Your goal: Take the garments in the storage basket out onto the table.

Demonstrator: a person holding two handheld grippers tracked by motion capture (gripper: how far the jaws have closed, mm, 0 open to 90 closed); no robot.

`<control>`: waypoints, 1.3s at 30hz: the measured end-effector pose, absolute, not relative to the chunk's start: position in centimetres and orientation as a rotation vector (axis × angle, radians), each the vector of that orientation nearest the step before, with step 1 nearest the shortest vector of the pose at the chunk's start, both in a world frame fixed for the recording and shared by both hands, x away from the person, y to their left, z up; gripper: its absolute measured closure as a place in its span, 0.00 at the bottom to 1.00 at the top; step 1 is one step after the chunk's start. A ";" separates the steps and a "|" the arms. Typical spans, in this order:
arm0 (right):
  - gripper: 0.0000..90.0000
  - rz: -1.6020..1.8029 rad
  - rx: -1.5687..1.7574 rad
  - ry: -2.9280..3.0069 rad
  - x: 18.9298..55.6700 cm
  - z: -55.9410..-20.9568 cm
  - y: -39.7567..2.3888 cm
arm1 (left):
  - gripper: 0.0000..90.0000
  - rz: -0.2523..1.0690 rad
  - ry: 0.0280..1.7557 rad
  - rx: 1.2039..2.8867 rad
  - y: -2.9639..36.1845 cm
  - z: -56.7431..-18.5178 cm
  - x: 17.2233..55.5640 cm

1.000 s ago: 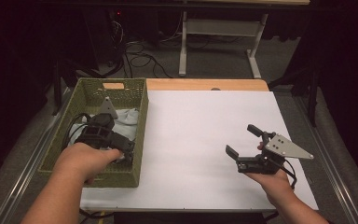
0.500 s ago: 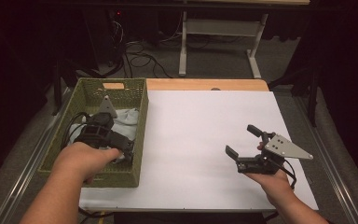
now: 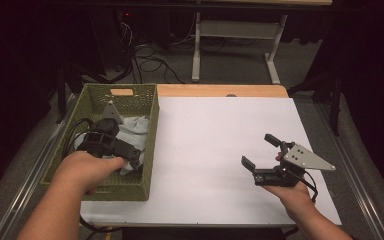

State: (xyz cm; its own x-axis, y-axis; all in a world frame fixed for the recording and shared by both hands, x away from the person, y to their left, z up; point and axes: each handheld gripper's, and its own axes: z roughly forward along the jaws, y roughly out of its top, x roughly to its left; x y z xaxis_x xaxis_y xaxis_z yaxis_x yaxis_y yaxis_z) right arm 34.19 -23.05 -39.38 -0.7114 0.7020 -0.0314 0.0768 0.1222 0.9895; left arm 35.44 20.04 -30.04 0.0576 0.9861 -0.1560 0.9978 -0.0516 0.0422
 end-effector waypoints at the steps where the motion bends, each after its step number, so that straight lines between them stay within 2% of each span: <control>1: 0.01 1.629 0.750 1.905 34.2 -39.4 -23.0 | 0.02 -0.114 2.062 2.183 20.5 -30.2 35.6; 10: 0.01 1.622 0.743 1.909 34.2 -39.5 -23.0 | 0.01 -0.021 2.075 2.174 23.4 -30.4 36.4; 18: 0.01 1.618 0.749 1.924 34.2 -39.8 -22.9 | 0.01 -0.004 2.083 2.121 26.6 -31.3 37.5; 32: 0.01 1.616 0.740 1.932 34.2 -40.0 -22.6 | 0.01 0.077 2.090 2.141 27.6 -32.8 40.2; 34: 0.01 1.615 0.732 1.937 34.1 -40.1 -22.5 | 0.01 0.098 2.080 2.087 27.7 -33.2 41.3; 39: 0.01 1.633 0.731 1.935 33.9 -40.0 -22.4 | 0.01 0.066 2.075 2.062 28.1 -34.3 42.6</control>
State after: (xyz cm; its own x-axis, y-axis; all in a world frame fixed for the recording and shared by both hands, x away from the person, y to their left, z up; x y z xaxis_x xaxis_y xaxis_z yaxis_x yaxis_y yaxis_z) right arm 33.92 -22.37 -39.98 -0.7305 0.6821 -0.0336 0.0813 0.1357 0.9874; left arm 42.65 28.05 -34.33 0.0048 0.9928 -0.1200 0.9831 0.0172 0.1822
